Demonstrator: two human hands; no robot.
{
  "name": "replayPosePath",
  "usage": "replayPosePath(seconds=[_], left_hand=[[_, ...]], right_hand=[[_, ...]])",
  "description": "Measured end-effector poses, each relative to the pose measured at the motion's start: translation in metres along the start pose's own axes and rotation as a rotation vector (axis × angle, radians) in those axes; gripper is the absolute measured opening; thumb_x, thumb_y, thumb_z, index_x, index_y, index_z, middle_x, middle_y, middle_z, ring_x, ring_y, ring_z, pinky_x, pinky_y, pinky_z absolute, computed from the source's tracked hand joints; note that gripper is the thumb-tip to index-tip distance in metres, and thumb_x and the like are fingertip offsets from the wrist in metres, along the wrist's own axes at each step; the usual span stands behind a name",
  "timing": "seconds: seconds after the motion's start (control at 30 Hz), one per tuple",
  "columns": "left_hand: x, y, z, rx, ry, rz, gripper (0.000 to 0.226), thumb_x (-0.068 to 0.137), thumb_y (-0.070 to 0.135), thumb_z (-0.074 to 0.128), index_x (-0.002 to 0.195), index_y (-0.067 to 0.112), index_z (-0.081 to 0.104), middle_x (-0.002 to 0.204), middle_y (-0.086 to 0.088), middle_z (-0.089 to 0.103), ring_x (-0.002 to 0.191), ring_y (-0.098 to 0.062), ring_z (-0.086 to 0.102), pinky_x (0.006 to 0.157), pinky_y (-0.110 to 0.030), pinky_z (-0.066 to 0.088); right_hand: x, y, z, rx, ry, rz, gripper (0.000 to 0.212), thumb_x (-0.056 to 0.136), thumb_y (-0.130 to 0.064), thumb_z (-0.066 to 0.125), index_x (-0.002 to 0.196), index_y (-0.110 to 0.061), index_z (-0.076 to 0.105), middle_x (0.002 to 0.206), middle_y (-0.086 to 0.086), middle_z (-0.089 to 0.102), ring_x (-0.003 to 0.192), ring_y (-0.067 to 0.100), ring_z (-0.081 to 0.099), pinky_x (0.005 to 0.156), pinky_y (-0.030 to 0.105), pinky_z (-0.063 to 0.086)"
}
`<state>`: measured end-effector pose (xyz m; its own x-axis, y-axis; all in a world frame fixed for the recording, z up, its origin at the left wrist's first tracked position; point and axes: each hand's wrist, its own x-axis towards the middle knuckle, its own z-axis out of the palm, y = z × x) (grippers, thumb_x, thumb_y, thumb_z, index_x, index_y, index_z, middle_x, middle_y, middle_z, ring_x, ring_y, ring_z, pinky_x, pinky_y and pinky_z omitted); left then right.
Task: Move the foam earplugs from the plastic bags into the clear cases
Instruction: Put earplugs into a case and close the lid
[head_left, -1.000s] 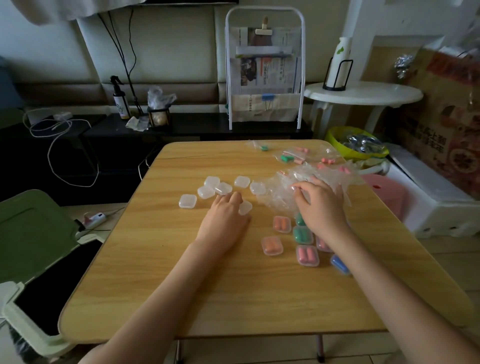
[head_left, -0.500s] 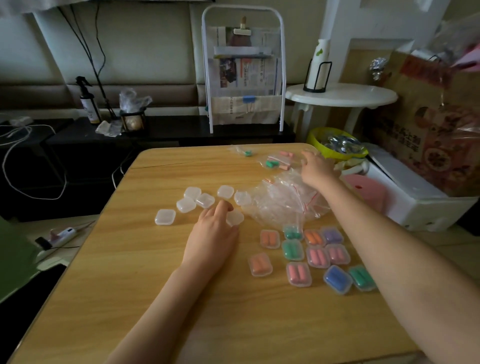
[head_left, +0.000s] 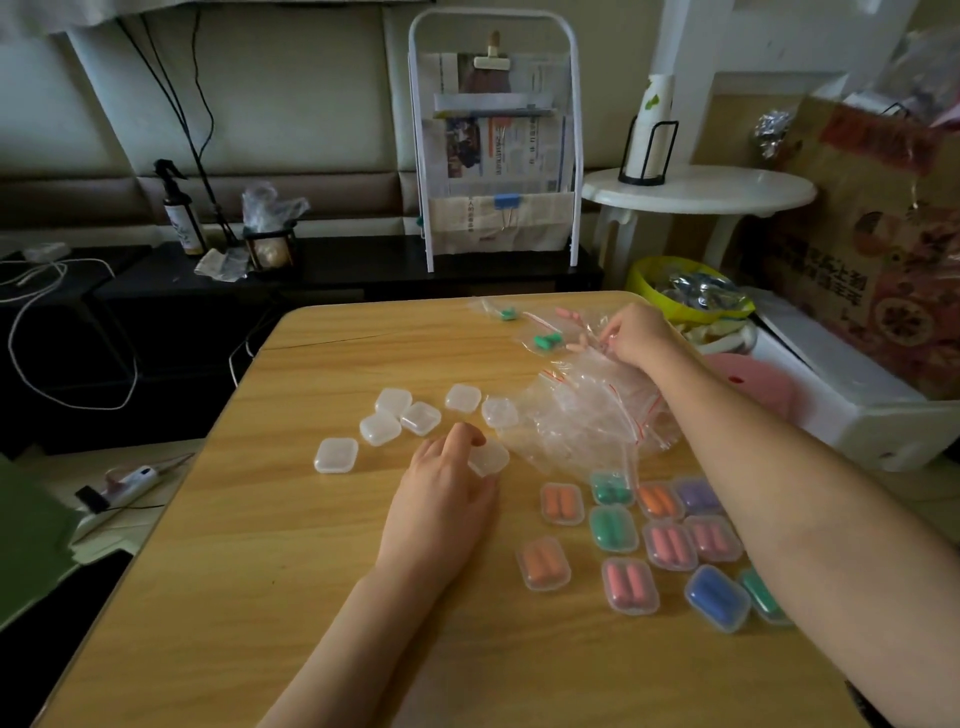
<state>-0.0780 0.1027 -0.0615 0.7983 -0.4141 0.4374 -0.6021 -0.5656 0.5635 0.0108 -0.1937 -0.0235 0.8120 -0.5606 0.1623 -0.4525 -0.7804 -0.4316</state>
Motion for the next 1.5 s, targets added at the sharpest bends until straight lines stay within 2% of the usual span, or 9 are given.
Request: replayPosePath(seconds=[0.13,0.37,0.63,0.8,0.97,1.13,1.27,1.4,1.5], left_hand=[[0.001,-0.001,0.000,-0.022,0.010,-0.020,0.030,0.084,0.018,0.063,0.111,0.016,0.053,0.108,0.001,0.061,0.107,-0.017,0.050,0.082,-0.018,0.033],[0.001,-0.002,0.002,-0.043,0.009,-0.028,0.029,0.083,0.018,0.063,0.110,0.016,0.052,0.104,0.003,0.061,0.103,-0.015,0.050,0.078,-0.016,0.030],[0.002,-0.001,0.002,-0.069,0.009,-0.038,0.029,0.082,0.016,0.063,0.109,0.016,0.052,0.105,0.002,0.060,0.102,-0.015,0.050,0.081,-0.020,0.035],[0.002,0.000,0.001,-0.075,0.020,-0.047,0.029,0.083,0.018,0.063,0.109,0.016,0.052,0.106,0.002,0.060,0.102,-0.016,0.050,0.083,-0.022,0.037],[0.001,0.004,0.003,-0.070,0.025,-0.030,0.031,0.083,0.018,0.063,0.112,0.014,0.052,0.107,0.000,0.061,0.104,-0.018,0.050,0.085,-0.025,0.039],[0.000,0.002,0.003,-0.059,0.033,-0.027,0.029,0.083,0.017,0.062,0.111,0.014,0.052,0.106,0.000,0.060,0.103,-0.019,0.050,0.086,-0.030,0.041],[0.002,-0.003,0.004,-0.048,0.083,-0.070,0.027,0.081,0.016,0.063,0.106,0.015,0.053,0.101,0.001,0.062,0.099,-0.020,0.051,0.083,-0.029,0.040],[0.003,-0.005,0.001,-0.063,0.129,-0.138,0.025,0.082,0.014,0.063,0.105,0.014,0.053,0.099,0.002,0.059,0.100,-0.020,0.050,0.082,-0.027,0.037],[0.003,-0.003,-0.002,-0.085,0.175,-0.207,0.026,0.083,0.008,0.061,0.107,0.011,0.051,0.098,0.005,0.051,0.101,-0.020,0.047,0.080,-0.023,0.030]], right_hand=[[0.010,-0.016,-0.011,0.138,0.073,-0.078,0.018,0.088,0.001,0.059,0.091,-0.009,0.074,0.106,0.009,0.068,0.099,0.026,0.060,0.080,0.029,0.044],[0.027,-0.052,-0.016,0.236,-0.269,-0.246,0.027,0.085,0.001,0.065,0.105,-0.017,0.066,0.113,0.004,0.060,0.102,0.020,0.060,0.068,0.024,0.052],[0.022,-0.082,-0.001,0.177,-0.179,-0.428,0.019,0.086,-0.011,0.066,0.101,-0.021,0.060,0.104,0.003,0.063,0.093,0.018,0.061,0.076,0.028,0.051],[0.015,-0.102,0.010,0.279,-0.581,-0.247,0.039,0.094,-0.006,0.052,0.129,-0.023,0.049,0.119,0.003,0.055,0.079,0.016,0.071,0.054,0.024,0.055],[0.023,-0.097,0.010,0.261,-0.378,-0.242,0.076,0.082,-0.008,0.070,0.145,-0.028,0.032,0.151,0.003,0.032,0.119,0.024,0.055,0.066,0.024,0.051],[0.030,-0.092,0.033,-0.024,-0.424,-0.174,0.078,0.086,-0.041,0.064,0.149,-0.038,0.019,0.158,0.006,0.021,0.140,0.034,0.029,0.109,0.053,0.032],[0.015,-0.104,0.050,-0.151,-0.423,-0.304,0.051,0.098,-0.025,0.044,0.145,-0.039,0.032,0.149,0.006,0.035,0.132,0.034,0.035,0.107,0.044,0.035],[0.001,-0.124,0.058,0.018,-0.473,-0.441,0.055,0.091,-0.009,0.055,0.135,-0.041,0.047,0.142,0.008,0.038,0.099,0.018,0.055,0.062,0.021,0.049],[-0.005,-0.137,0.054,0.051,-0.675,-0.499,0.055,0.088,-0.008,0.055,0.133,-0.040,0.050,0.149,0.003,0.030,0.119,0.023,0.049,0.086,0.036,0.053]])
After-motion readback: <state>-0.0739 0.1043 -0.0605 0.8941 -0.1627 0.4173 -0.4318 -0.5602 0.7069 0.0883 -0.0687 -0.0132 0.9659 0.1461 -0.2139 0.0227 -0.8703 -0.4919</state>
